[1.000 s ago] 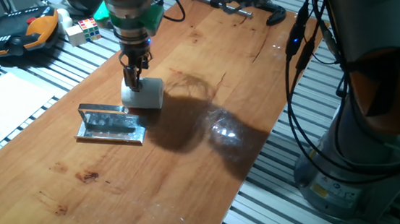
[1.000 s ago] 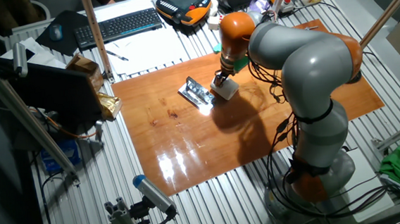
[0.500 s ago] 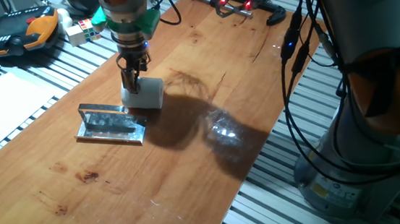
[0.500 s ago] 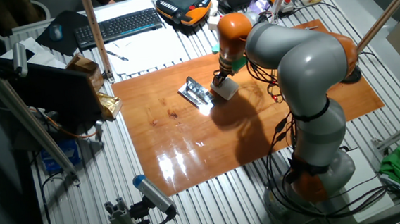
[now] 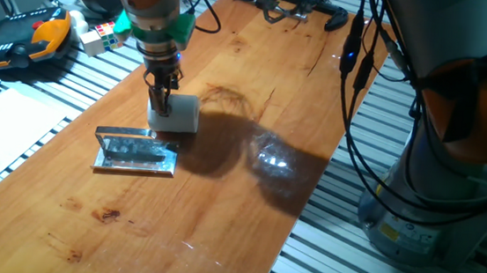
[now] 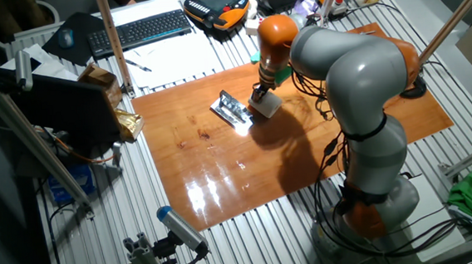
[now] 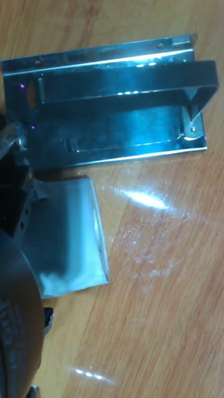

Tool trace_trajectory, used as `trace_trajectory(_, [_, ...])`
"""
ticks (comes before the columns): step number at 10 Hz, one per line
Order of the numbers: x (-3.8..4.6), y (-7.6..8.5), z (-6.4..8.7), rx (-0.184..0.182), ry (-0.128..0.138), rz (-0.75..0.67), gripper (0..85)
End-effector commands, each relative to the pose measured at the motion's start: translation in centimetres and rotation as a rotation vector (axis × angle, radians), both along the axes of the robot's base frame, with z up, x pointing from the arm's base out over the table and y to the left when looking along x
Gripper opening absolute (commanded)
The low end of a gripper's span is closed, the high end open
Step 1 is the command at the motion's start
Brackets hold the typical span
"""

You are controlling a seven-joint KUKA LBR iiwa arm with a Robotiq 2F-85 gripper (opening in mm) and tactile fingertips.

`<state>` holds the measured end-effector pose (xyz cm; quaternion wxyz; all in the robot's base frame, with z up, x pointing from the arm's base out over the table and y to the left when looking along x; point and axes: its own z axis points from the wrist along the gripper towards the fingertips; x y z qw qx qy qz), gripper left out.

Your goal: Put the toilet paper on its holder

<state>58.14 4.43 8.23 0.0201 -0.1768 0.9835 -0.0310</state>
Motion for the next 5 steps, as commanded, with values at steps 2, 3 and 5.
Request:
trace_trajectory(2, [-0.15,0.21,-0.66,0.004,-0.006,-0.005,85.0])
trace_trajectory(3, [-0.16,0.01,-0.93,0.011,-0.007,-0.005,85.0])
trace_trajectory(5, [-0.11,-0.34,-1.2,0.016,-0.008,-0.001,85.0])
